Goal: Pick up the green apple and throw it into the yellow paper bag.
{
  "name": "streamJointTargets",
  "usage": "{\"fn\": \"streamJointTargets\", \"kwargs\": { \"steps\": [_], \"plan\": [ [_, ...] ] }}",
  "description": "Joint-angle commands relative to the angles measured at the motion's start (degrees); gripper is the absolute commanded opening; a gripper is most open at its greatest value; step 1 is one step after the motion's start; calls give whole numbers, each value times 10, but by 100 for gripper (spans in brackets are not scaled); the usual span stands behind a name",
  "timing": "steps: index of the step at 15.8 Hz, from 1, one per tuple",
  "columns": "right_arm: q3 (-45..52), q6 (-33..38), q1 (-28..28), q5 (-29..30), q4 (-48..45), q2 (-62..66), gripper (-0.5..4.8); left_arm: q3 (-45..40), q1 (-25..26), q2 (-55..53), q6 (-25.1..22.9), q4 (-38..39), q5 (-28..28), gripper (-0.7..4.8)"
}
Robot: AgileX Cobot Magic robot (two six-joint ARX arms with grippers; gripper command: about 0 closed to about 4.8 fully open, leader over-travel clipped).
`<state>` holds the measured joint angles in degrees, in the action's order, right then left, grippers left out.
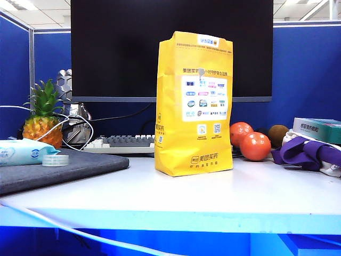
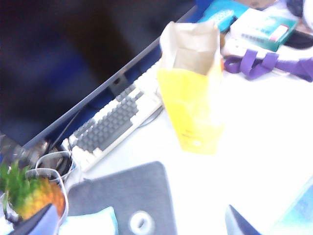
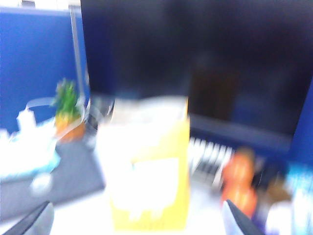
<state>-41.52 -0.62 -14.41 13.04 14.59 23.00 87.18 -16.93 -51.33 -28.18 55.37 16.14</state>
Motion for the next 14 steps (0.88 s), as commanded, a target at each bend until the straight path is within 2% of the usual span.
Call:
{"fn": "streamJointTargets", "kwargs": {
  "steps": [1, 3, 6, 8, 11, 12, 14],
  "plan": [
    [59, 37, 0, 13, 27, -40, 479, -122, -1, 173, 40, -28, -72, 479],
    [90, 47, 0, 34, 41, -57, 479, -212, -1, 294, 120, -45, -92, 479],
    [150, 65, 0, 40, 31, -61, 479, -355, -1, 464, 203, -80, -110, 479],
    [202, 70, 0, 34, -28, -58, 479, -412, -1, 506, 216, -115, -164, 479],
    [289, 115, 0, 16, -214, -58, 479, -504, -1, 505, 215, -216, -166, 479],
    [310, 114, 0, -57, -240, -58, 479, -556, -1, 503, 215, -282, -162, 479],
    [319, 114, 0, -84, -239, -57, 479, -610, -1, 504, 218, -356, -159, 479]
  ]
}}
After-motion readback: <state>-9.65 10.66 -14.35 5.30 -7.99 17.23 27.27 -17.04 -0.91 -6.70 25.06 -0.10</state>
